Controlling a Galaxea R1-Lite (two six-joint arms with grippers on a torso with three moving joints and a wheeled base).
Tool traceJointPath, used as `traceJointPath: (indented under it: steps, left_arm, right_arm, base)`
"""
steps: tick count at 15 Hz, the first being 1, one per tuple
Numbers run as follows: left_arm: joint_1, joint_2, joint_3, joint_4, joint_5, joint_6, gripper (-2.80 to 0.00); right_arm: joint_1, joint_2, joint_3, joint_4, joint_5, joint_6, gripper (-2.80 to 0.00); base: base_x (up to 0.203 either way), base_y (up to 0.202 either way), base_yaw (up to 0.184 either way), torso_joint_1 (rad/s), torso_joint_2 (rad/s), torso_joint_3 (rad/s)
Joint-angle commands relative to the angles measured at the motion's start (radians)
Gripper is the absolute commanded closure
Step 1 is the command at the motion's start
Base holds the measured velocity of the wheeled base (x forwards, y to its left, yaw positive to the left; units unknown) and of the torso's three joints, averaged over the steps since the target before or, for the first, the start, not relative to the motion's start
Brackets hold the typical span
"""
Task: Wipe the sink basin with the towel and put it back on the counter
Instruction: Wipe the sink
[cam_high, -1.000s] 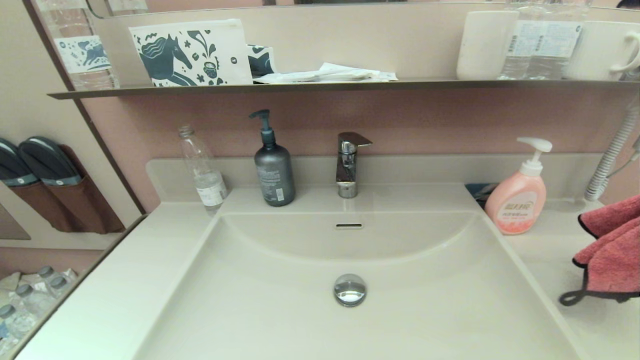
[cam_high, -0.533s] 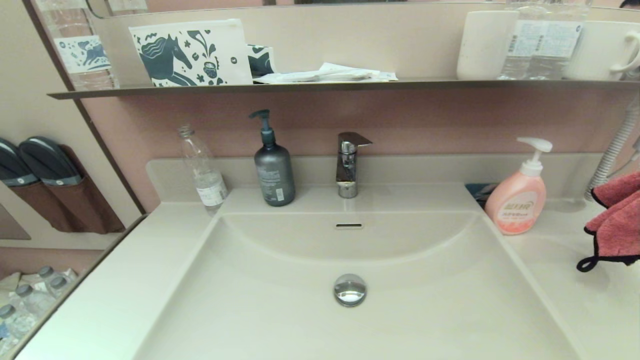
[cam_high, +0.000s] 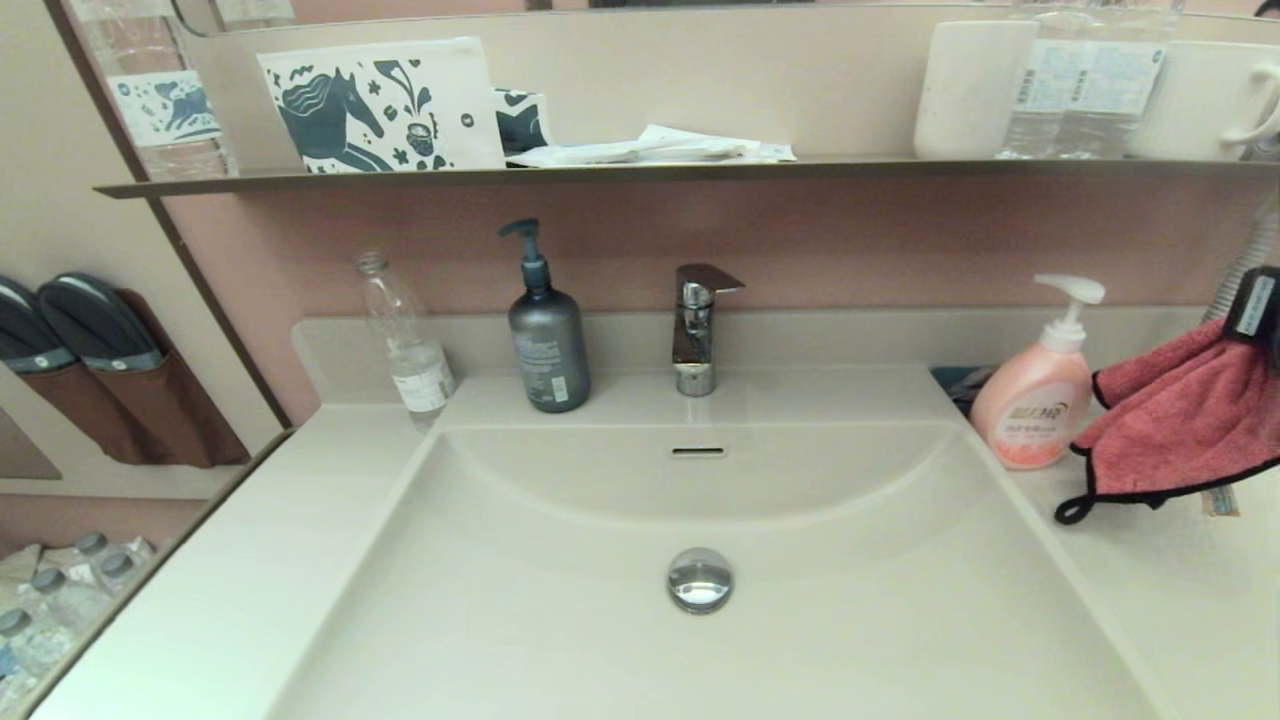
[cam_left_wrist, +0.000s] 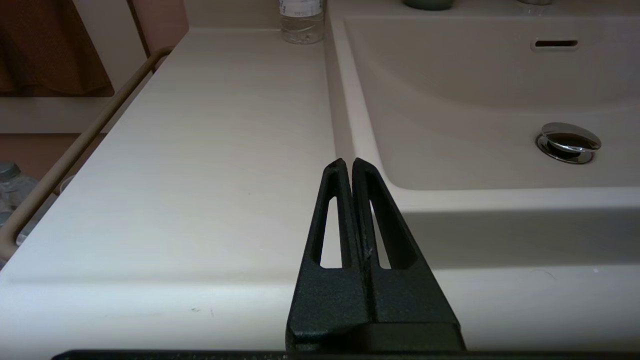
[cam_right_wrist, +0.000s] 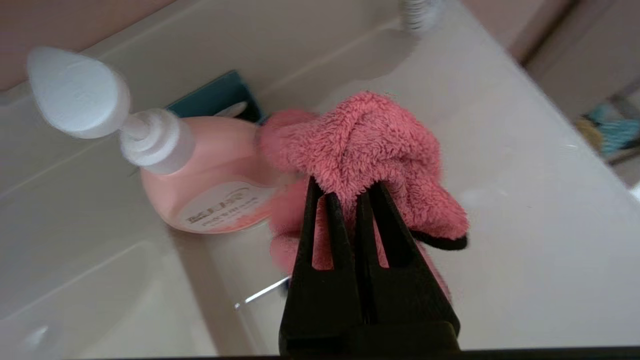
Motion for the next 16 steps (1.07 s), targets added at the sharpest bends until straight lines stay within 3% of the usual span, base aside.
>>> traceJointPath:
  steps: [1,5,9,15,16]
  left_arm:
    - [0.000,0.000,0.000,0.000,0.000,0.000,0.00]
    - [0.000,0.000,0.000,0.000,0.000,0.000,0.00]
    - [0.000,0.000,0.000,0.000,0.000,0.000,0.00]
    - [0.000,0.000,0.000,0.000,0.000,0.000,0.00]
    - [0.000,0.000,0.000,0.000,0.000,0.000,0.00]
  right_arm:
    - [-0.019,0.020,0.009,-0.016,0.110,-0.009,0.00]
    - [-0.089,0.049,0.079,-0.111,0.223,-0.099,0.00]
    - [-0.152,0.077,0.144,-0.198,0.391,-0.172,0.00]
    - [-0.171,0.118,0.153,-0.198,0.436,-0.205,0.00]
    - [-0.171,0.118,0.154,-0.197,0.434,-0.206,-2.80]
  base:
    - [0.000,0.000,0.000,0.000,0.00,0.000]
    - [0.000,0.000,0.000,0.000,0.00,0.000]
    - [0.000,0.000,0.000,0.000,0.00,0.000]
    - [0.000,0.000,0.000,0.000,0.00,0.000]
    - [0.000,0.000,0.000,0.000,0.00,0.000]
